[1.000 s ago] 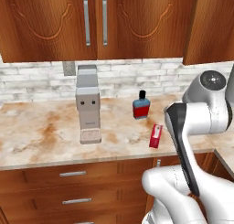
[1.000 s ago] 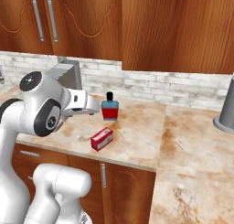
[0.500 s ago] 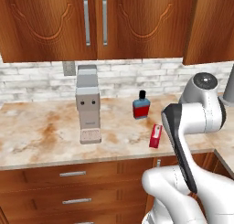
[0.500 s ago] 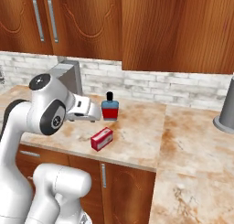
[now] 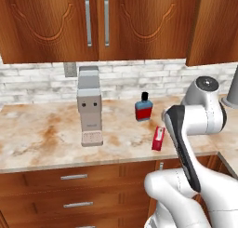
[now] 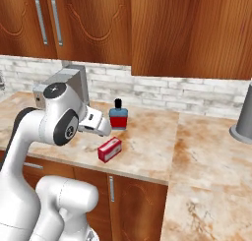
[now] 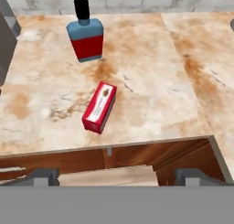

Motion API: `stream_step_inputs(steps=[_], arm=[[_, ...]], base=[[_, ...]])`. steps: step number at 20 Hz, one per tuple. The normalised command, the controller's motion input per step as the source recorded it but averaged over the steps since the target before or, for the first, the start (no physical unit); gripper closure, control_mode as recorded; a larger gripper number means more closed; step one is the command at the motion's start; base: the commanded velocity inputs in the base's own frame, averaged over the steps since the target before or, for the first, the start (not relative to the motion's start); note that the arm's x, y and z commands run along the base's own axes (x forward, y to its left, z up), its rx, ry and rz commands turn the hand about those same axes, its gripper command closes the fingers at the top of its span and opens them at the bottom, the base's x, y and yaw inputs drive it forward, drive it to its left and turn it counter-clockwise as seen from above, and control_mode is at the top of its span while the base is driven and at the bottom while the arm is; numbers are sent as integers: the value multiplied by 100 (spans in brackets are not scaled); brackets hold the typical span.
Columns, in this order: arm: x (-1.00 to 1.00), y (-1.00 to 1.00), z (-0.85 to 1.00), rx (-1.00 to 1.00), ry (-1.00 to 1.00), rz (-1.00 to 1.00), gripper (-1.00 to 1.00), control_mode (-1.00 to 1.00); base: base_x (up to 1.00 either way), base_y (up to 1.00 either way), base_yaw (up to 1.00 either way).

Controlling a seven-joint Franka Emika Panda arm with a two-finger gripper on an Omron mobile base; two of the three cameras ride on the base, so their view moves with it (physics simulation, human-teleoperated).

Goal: Pick the canned food and boxed food from the counter and place them in the cabinets closest to them.

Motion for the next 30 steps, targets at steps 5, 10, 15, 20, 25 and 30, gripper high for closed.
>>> stream_step_inputs(steps=[5,10,15,20,25,30], arm=[[21,2,-20,4,0,-5,-100,-100],[27,8,-21,2,0,-5,-100,-100],[26,5,-26,4,0,-6,-100,-100],[21,0,-32,5,2,-5,-100,-100],[17,0,-40,5,5,-2,-100,-100],[17,-1,-40,5,5,-2,-100,-100]], base=[[0,0,0],[0,0,0],[0,0,0],[0,0,0],[0,0,0],[0,0,0]])
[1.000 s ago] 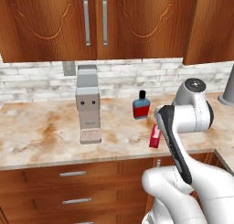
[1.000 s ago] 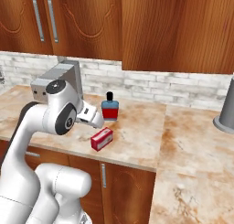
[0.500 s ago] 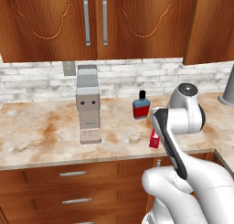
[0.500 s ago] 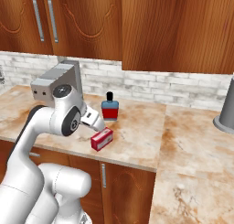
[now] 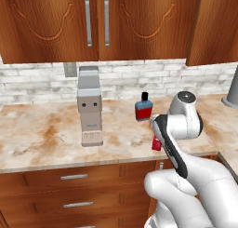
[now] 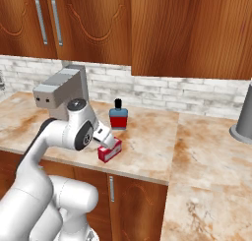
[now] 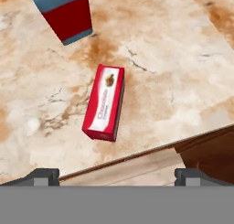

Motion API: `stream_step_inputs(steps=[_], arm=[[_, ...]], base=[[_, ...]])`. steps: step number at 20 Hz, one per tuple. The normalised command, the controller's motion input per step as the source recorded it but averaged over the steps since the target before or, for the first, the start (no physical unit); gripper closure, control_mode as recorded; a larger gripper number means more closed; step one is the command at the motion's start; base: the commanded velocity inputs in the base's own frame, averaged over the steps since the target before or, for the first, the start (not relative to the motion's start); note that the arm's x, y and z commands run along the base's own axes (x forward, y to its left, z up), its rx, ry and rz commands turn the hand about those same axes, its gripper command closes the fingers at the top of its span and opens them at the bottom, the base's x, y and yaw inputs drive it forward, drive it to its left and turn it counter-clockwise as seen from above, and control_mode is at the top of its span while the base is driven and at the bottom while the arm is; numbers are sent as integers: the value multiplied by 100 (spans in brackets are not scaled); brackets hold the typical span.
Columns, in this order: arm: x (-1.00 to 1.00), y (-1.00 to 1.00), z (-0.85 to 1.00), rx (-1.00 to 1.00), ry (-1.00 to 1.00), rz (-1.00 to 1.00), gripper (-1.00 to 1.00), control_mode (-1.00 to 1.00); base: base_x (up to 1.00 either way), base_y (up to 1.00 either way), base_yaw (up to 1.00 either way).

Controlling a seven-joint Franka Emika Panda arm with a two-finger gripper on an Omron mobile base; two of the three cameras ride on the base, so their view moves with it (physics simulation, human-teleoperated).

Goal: Pick the canned food and boxed food from the counter and place them in the cabinets closest to them.

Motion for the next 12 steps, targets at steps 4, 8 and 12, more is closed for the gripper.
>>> stream_step_inputs(steps=[4,8,12], arm=[[20,0,-34,3,2,-2,-100,-100],[32,0,-22,0,0,-2,-100,-100],[36,0,-17,0,0,-2,-100,-100]], base=[[0,0,0],[0,0,0],[0,0,0]])
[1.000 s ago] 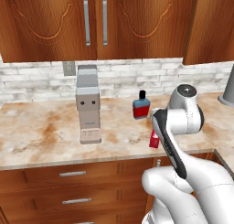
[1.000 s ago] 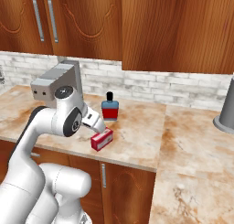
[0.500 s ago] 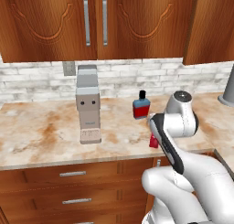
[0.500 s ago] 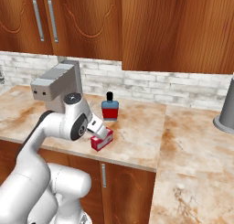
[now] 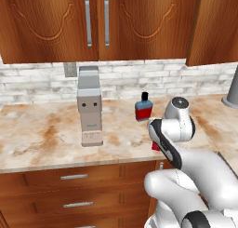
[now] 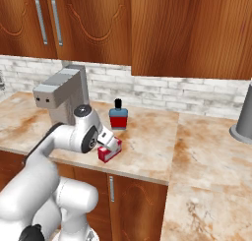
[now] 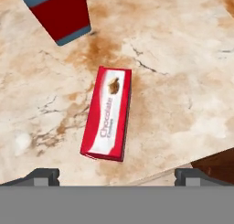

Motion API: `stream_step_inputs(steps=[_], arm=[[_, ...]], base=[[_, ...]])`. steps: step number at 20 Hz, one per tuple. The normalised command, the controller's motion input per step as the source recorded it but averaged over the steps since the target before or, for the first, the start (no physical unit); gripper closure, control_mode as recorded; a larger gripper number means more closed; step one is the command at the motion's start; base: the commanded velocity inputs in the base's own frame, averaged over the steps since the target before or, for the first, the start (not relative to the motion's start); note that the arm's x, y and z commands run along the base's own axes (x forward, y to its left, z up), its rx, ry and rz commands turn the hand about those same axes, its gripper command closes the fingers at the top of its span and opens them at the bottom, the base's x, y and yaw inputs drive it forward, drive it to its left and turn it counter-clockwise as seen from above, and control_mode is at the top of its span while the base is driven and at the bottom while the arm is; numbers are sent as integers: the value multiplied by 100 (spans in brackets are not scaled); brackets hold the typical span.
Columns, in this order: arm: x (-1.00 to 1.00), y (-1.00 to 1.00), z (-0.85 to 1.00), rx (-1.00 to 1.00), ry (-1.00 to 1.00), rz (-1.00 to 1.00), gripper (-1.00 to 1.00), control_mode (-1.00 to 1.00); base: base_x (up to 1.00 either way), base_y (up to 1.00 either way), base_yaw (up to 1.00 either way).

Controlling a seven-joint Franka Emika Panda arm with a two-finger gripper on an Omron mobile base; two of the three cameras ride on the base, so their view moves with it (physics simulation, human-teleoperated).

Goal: Pick the canned food and boxed food from the counter and place them in the cabinets closest to them.

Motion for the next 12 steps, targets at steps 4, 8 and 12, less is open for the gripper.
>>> stream_step_inputs(steps=[4,8,12], arm=[[34,0,-21,0,0,-2,-100,-100],[34,0,-23,0,0,-1,-100,-100],[29,0,-25,0,0,-1,-100,-100]], base=[[0,0,0],[0,0,0],[0,0,0]])
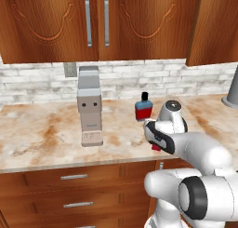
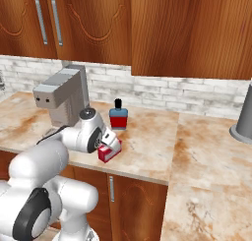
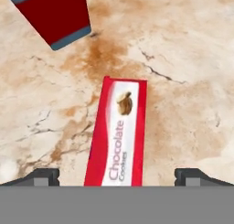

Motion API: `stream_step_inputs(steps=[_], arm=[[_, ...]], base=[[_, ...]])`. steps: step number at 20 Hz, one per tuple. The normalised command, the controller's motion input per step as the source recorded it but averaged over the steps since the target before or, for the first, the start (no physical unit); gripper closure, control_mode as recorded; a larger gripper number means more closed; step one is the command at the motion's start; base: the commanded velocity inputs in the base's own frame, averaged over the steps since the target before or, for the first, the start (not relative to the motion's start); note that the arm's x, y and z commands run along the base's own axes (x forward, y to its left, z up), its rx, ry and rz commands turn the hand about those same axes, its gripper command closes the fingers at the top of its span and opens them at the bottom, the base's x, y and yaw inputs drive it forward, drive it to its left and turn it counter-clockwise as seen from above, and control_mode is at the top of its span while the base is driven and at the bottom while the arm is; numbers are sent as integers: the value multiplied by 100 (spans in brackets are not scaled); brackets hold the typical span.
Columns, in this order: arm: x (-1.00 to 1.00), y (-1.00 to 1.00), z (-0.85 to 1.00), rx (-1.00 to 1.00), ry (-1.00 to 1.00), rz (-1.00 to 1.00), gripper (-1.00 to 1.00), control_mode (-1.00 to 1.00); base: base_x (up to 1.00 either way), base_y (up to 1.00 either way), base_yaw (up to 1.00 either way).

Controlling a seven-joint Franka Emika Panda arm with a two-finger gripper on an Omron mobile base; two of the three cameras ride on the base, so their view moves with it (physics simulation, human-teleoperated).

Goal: Pick the canned food and boxed food from the counter and place them in the cabinets closest to them.

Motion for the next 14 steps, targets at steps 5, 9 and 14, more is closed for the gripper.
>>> stream_step_inputs(steps=[5,9,14], arm=[[24,-3,-31,0,0,-1,-100,-100],[20,-4,-33,0,1,-1,-100,-100],[19,-4,-33,0,0,-1,-100,-100]], base=[[0,0,0],[0,0,0],[0,0,0]])
